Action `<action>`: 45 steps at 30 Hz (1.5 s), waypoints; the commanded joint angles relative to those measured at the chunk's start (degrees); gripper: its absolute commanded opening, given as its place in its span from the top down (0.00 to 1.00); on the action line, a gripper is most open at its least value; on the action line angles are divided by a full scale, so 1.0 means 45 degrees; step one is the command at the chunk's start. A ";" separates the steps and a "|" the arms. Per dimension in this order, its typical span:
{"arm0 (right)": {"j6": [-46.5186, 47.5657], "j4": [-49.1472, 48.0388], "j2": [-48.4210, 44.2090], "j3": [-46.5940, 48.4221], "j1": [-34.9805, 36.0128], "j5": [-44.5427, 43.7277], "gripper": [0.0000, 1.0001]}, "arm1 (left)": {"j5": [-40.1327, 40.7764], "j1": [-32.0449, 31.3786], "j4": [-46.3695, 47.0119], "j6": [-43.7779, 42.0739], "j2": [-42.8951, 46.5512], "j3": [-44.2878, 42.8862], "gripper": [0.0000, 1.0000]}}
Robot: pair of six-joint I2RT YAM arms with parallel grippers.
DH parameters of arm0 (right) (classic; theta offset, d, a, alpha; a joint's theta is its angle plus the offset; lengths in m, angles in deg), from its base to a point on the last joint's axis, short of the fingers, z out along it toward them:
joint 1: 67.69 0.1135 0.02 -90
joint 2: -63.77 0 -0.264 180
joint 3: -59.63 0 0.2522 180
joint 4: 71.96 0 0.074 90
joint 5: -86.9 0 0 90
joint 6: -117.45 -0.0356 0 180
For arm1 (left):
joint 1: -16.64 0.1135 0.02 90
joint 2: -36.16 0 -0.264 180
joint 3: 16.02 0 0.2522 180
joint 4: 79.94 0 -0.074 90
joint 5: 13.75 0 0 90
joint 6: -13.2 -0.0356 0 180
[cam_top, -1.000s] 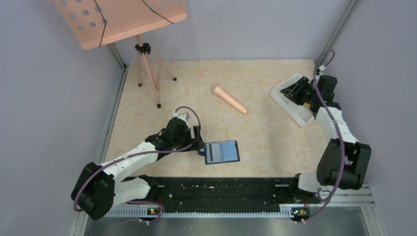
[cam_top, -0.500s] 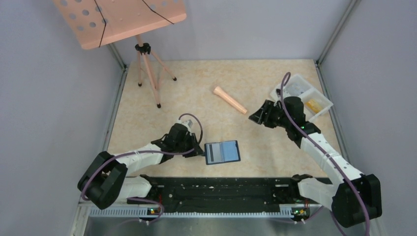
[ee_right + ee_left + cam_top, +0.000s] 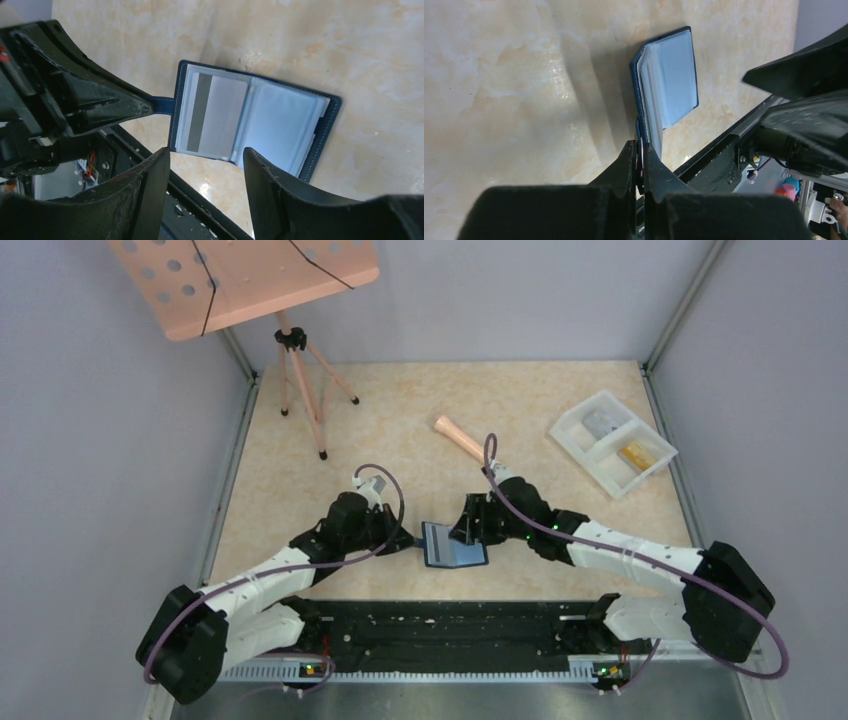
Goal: Take the credit cards out of the card holder
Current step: Remove the credit card from the card holder.
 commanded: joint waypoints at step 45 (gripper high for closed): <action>-0.0720 -0.5793 0.4878 -0.1181 -0.0543 0.2609 0.71 | 0.0241 -0.0107 0.1077 0.0405 -0.2783 -0.0296 0.84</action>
